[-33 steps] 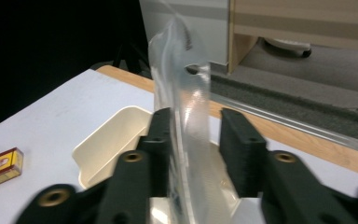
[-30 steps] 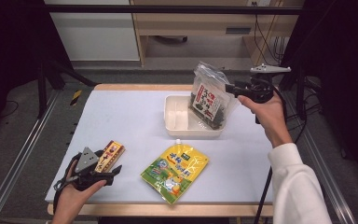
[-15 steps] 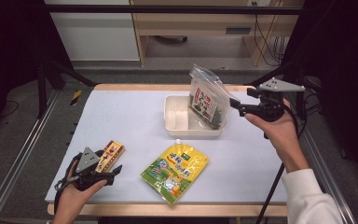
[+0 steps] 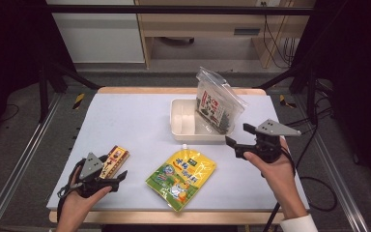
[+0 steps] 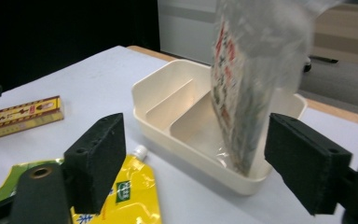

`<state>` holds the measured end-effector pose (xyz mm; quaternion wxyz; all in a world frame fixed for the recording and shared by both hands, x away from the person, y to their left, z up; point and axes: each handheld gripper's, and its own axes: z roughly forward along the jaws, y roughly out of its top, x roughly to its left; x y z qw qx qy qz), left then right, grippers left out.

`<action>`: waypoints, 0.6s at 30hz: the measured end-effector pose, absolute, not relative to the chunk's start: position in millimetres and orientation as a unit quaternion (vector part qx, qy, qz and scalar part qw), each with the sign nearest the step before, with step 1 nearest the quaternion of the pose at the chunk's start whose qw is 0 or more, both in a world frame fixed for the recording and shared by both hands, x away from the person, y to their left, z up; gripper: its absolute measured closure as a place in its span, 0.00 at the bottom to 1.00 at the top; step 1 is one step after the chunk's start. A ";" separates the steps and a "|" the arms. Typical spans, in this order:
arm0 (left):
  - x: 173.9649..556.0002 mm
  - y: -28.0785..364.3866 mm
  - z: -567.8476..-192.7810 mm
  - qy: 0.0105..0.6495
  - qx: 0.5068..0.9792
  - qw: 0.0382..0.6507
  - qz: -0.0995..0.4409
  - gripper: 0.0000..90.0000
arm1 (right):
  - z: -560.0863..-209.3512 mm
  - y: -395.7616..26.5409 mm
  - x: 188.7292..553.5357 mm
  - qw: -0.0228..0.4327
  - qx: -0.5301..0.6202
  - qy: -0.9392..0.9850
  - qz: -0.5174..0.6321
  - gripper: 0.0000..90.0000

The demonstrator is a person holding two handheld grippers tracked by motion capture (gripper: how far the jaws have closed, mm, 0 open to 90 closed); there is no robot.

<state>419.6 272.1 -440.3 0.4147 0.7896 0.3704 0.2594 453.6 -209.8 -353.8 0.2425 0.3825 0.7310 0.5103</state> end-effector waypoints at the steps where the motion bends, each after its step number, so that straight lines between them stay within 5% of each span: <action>1: 419.5 271.2 -440.4 0.370 0.790 0.415 0.259 0.11 | -353.8 -209.8 453.6 0.243 0.383 0.731 0.510 0.27; 10: 418.9 264.7 -441.1 0.359 0.798 0.408 0.260 0.11 | -401.7 -180.4 444.7 0.213 0.411 0.752 0.469 0.53; 18: 418.6 262.2 -440.5 0.355 0.799 0.409 0.260 0.11 | -435.5 -161.1 450.5 0.184 0.445 0.765 0.427 0.59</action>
